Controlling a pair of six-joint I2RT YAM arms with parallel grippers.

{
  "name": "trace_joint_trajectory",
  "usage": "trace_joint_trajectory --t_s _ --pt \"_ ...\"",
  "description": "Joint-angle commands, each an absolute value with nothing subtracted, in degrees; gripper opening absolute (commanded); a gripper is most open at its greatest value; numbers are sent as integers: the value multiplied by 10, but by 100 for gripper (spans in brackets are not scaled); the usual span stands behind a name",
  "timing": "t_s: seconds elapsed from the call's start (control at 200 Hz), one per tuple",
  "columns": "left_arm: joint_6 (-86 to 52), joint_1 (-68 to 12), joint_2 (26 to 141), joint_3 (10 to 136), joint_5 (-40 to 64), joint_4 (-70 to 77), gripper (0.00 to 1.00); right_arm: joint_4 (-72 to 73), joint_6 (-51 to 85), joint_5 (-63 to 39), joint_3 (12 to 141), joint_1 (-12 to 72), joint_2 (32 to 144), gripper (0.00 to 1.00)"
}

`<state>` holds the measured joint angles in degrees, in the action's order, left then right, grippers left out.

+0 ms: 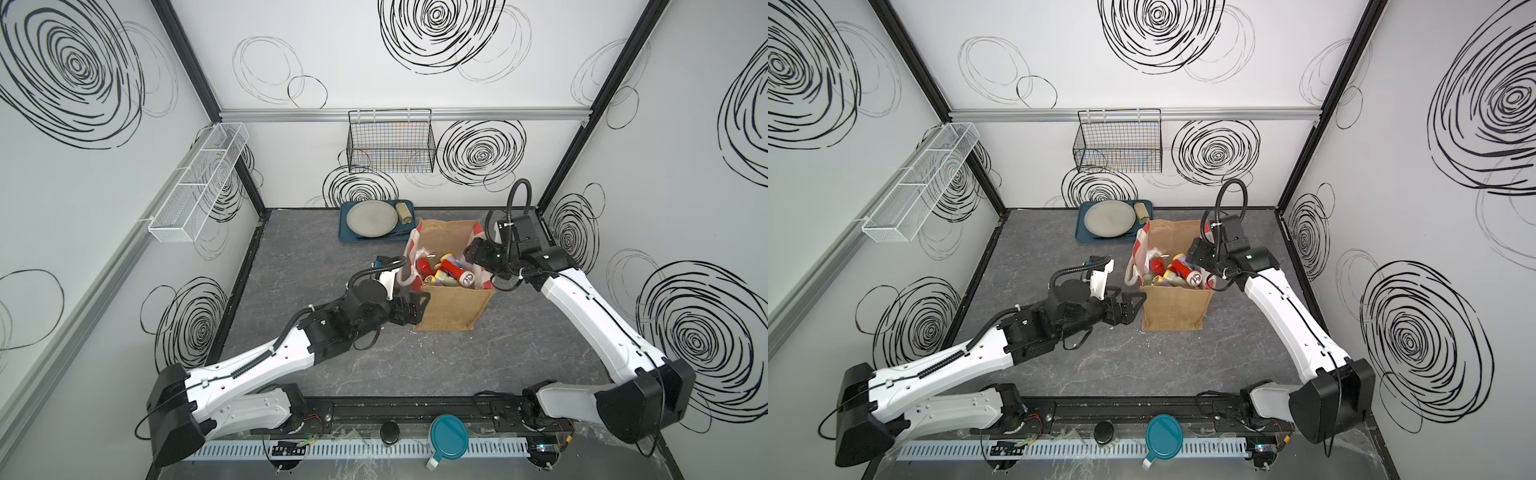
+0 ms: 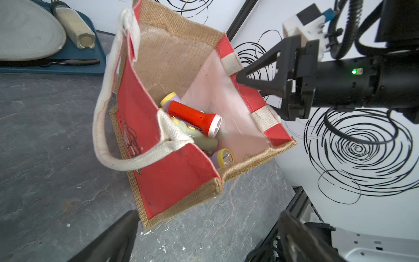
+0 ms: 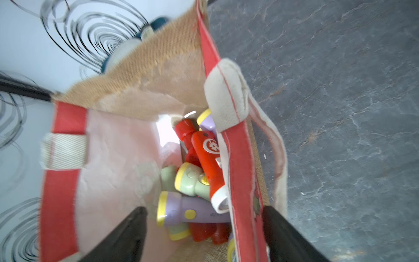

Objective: Put the flashlights into the tote bags
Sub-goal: Move the canvas bag to the center of the board, then reset both arms

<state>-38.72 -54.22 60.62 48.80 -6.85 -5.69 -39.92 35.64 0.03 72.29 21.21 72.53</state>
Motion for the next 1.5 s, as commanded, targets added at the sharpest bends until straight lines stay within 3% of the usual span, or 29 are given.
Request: trace_joint_trajectory --t_s 0.0,0.18,0.35,0.455,0.806,1.026,1.496 --pt "-375 -540 554 475 -102 -116 99 -418 322 56 733 213 671 100" --pt "-395 -492 453 434 -184 -212 99 -365 270 138 655 211 562 100" --pt "-377 -382 383 398 -193 -249 99 -289 194 163 552 193 472 100" --pt "-397 -328 387 389 -271 -276 99 -235 185 201 475 167 427 100" --pt "-262 -214 442 272 -347 -81 99 74 47 115 170 76 235 100" --pt "-149 -189 444 185 -369 63 99 88 23 106 103 63 232 100" --pt "-73 -159 423 94 -389 210 99 168 1 95 19 57 255 100"
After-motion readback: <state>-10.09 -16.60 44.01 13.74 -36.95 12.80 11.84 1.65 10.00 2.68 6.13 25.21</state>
